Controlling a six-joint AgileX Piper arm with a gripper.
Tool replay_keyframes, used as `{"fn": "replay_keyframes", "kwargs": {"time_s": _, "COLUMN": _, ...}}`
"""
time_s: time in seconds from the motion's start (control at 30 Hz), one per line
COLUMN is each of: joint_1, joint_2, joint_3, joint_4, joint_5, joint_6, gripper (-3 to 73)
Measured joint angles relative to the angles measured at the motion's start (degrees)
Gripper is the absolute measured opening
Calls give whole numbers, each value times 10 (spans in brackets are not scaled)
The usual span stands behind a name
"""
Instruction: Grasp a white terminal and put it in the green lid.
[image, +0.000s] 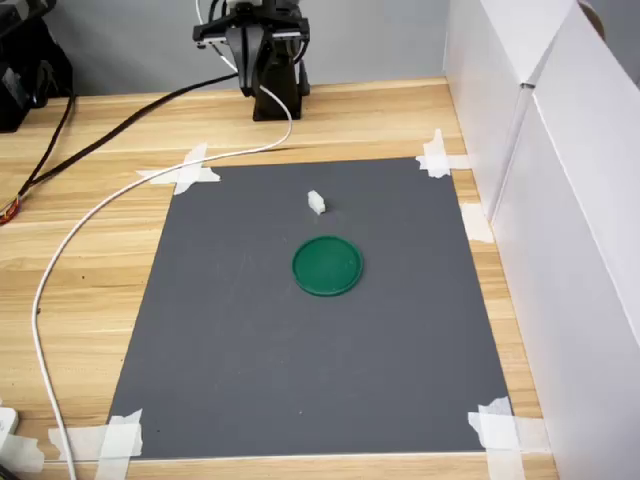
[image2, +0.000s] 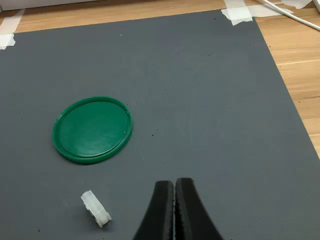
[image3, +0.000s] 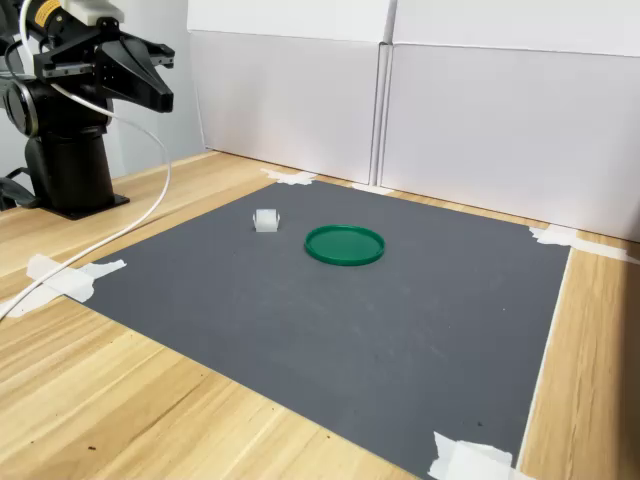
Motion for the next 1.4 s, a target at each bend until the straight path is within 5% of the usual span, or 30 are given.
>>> {"fn": "replay_keyframes", "kwargs": {"time_s": 0.87, "joint_1": 0, "joint_2": 1, "joint_3": -3, "joint_4": -6, "joint_5": 0, "joint_6": -4, "gripper": -16}}
{"fn": "replay_keyframes", "kwargs": {"time_s": 1.4, "joint_1": 0, "joint_2": 202, "joint_3": -140, "joint_4": -7, "joint_5": 3, "joint_6": -64, "gripper": -16}}
